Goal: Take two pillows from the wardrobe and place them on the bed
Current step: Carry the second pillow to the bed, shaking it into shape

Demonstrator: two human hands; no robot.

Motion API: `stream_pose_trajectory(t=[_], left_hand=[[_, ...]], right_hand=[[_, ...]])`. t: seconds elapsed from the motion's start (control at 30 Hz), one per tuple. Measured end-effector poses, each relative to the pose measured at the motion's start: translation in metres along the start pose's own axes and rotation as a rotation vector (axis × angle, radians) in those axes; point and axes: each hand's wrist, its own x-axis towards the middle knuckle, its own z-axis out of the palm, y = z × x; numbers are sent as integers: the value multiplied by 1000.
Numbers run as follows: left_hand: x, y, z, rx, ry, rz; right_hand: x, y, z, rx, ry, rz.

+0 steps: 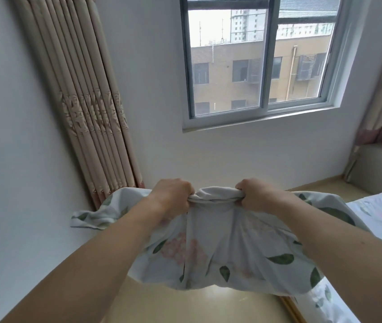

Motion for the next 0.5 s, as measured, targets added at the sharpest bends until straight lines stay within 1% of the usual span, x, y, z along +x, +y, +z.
stream_pose_trajectory(t=[0.17, 0.33, 0.5], left_hand=[[116, -64, 10, -49, 6, 80], [231, -89, 53, -68, -23, 203], [351, -113, 99, -43, 12, 295]], right_hand=[[101, 14, -16, -9, 9, 128], [186, 59, 3, -42, -18, 268], [283, 115, 15, -10, -13, 351]])
